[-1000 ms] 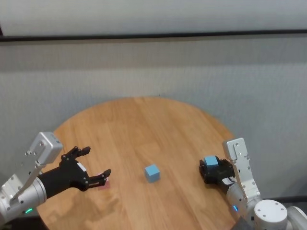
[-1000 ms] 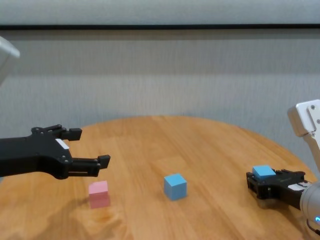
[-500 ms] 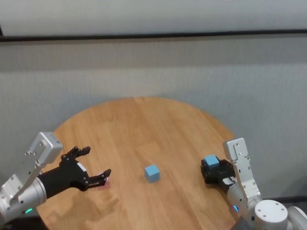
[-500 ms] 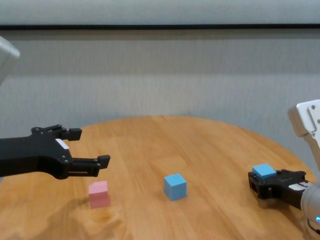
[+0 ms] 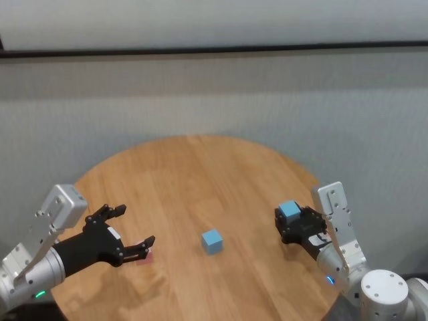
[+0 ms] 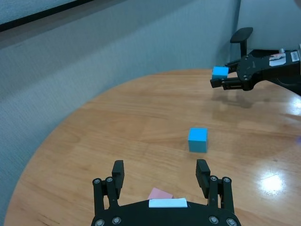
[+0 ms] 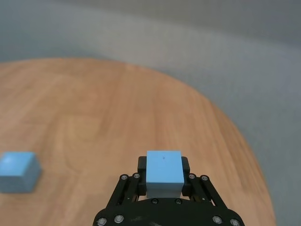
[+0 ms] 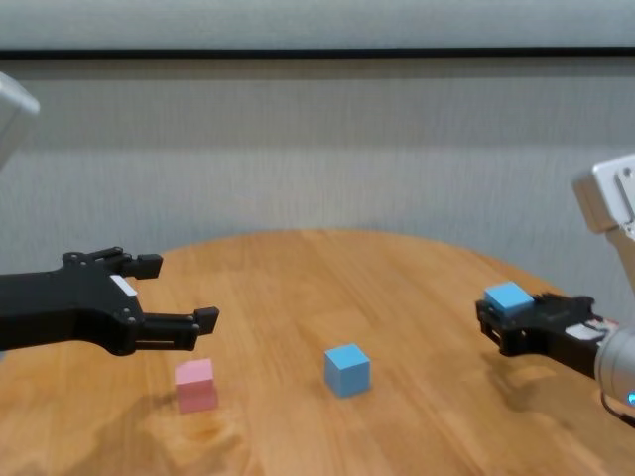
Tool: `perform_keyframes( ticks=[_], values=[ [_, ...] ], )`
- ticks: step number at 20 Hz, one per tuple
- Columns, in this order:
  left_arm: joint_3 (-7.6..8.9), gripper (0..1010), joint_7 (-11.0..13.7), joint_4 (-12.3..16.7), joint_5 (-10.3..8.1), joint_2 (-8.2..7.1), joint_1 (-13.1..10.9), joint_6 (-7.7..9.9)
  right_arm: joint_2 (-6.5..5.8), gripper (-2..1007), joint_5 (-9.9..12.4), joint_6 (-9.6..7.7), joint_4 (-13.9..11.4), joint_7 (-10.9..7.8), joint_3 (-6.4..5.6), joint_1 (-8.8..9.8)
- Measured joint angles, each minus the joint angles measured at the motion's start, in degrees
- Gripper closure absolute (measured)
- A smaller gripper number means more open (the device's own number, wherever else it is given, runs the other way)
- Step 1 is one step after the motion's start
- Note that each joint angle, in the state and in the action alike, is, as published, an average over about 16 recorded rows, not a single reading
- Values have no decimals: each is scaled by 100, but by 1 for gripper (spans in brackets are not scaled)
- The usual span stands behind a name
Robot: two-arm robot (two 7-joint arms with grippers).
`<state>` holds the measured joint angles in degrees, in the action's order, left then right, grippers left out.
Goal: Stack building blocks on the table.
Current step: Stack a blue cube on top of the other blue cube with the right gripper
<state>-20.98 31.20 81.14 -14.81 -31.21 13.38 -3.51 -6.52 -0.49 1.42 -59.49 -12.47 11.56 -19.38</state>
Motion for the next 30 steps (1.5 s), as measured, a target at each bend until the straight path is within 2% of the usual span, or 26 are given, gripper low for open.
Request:
perform_keyframes(
  ticks=[8,12,16,22,30],
  values=[
    [0,8,0,0,0,0,0,0,-70,635,313,232,-265,-666,188,-29],
    [0,8,0,0,0,0,0,0,-62,635,527,326,-297,-986,294,-69],
    [0,8,0,0,0,0,0,0,-36,635,705,396,-257,-1224,405,-127],
    [0,8,0,0,0,0,0,0,6,635,847,425,-165,-1397,573,-210],
    [0,8,0,0,0,0,0,0,13,635,871,377,-136,-1425,794,-240]
  ],
)
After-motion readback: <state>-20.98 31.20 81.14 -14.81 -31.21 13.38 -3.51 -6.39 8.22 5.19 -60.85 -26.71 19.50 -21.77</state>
